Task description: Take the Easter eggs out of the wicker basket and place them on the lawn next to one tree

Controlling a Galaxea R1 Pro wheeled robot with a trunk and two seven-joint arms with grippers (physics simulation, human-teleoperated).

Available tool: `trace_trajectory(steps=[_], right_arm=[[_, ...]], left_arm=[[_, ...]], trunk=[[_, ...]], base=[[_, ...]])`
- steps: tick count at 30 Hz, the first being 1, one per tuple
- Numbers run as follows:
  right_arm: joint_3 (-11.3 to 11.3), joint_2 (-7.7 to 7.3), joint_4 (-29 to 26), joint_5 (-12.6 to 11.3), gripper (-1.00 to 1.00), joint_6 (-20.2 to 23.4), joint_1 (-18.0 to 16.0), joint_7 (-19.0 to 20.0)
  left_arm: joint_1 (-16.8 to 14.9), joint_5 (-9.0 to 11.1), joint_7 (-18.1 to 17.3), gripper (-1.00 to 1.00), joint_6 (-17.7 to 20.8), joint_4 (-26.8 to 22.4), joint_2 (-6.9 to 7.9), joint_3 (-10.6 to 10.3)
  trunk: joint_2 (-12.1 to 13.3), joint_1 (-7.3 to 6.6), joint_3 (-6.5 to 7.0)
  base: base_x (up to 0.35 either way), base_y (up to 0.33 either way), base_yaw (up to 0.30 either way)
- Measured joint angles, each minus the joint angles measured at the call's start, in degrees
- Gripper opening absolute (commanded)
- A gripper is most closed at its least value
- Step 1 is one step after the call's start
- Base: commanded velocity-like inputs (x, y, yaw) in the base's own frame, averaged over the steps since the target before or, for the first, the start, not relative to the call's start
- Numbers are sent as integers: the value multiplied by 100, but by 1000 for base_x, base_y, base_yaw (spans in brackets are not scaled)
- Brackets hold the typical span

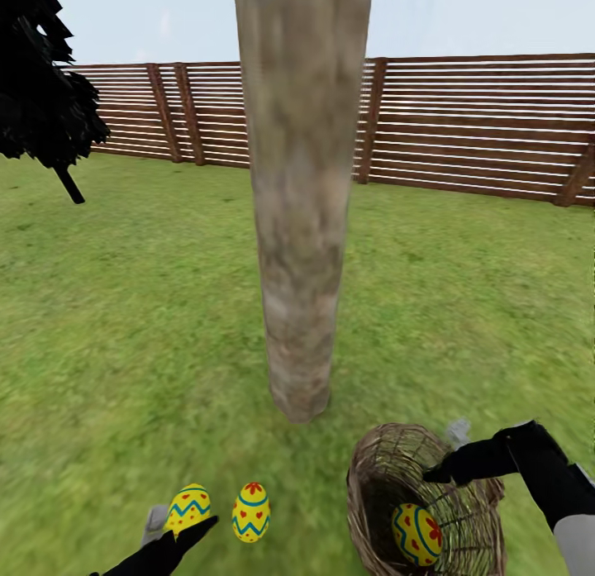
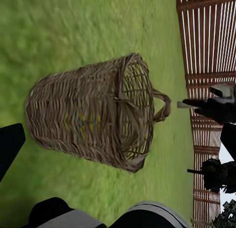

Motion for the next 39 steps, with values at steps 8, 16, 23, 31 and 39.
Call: trace_trajectory(steps=[8,16,23,31,39], right_arm=[[12,265,648,32,100,-356,-2,-966],[19,433,1048,15,100,-657,-4,-1571],[23,559,1369,-10,100,-958,-3,-2033],[21,673,1648,-27,100,-1066,-3,-2312],[28,691,1840,-18,100,-1268,-1,-2407]], left_arm=[[1,26,0,100,0,-3,1,9],[1,24,0,100,0,-3,1,3],[1,23,0,100,0,-3,1,2],[0,11,0,100,0,-1,1,1],[1,26,0,100,0,-3,-1,3]], trunk=[[0,0,0],[0,0,0],[0,0,0],[0,-2,0],[0,0,0]], base=[[0,-44,0],[0,-3,0],[0,0,0],[71,-65,0],[47,-47,0]])
